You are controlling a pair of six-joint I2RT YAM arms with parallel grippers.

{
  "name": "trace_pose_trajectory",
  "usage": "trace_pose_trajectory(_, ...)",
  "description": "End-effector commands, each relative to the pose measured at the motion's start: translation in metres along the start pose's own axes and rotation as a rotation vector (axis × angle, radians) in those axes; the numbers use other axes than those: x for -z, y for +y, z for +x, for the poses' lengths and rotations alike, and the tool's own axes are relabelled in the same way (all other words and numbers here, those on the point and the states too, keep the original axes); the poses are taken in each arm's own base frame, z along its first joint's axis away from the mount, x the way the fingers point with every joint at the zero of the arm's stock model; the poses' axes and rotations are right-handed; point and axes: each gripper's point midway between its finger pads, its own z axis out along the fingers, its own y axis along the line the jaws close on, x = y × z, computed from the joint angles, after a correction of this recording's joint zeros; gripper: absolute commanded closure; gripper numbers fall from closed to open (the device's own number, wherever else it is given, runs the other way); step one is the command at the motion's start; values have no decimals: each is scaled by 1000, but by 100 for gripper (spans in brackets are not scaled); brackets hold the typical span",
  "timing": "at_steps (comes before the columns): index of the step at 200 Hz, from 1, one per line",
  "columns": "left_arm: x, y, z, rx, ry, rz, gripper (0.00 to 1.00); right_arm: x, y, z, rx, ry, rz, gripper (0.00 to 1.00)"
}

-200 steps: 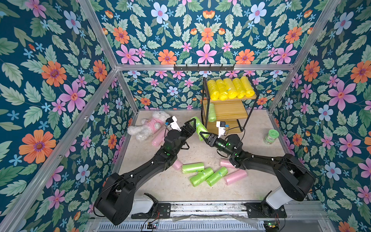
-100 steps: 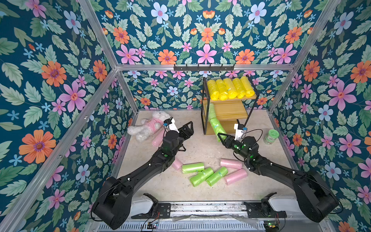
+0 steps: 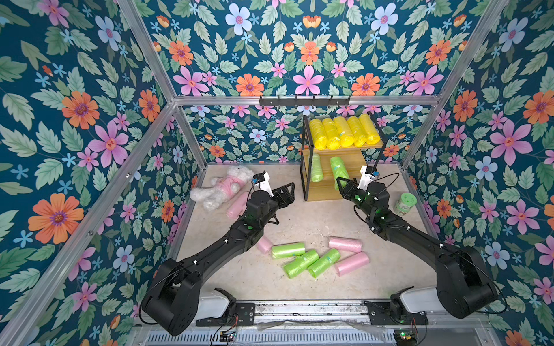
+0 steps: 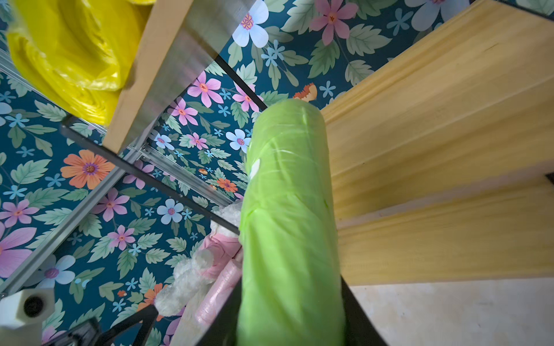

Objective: Sort the rolls of trash bags by color and place them on the shelf
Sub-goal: Place the roll of trash bags on the shelf.

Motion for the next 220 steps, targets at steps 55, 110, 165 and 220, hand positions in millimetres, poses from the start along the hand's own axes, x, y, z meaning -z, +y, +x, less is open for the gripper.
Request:
trace_pose_trajectory(55, 1, -8, 0, -28, 13, 34, 16, -42, 0, -23, 16, -56, 34, 59)
trace_pose_trajectory(110, 1, -7, 1, -34, 17, 34, 16, -68, -11, -10, 1, -29, 51, 56)
trace_pose_trajectory(165, 0, -5, 2, -34, 20, 31, 16, -78, -16, 4, 6, 2, 62, 52)
trace_pose_trajectory(220, -1, -6, 3, -34, 22, 33, 16, -85, -21, 1, 21, -3, 89, 51)
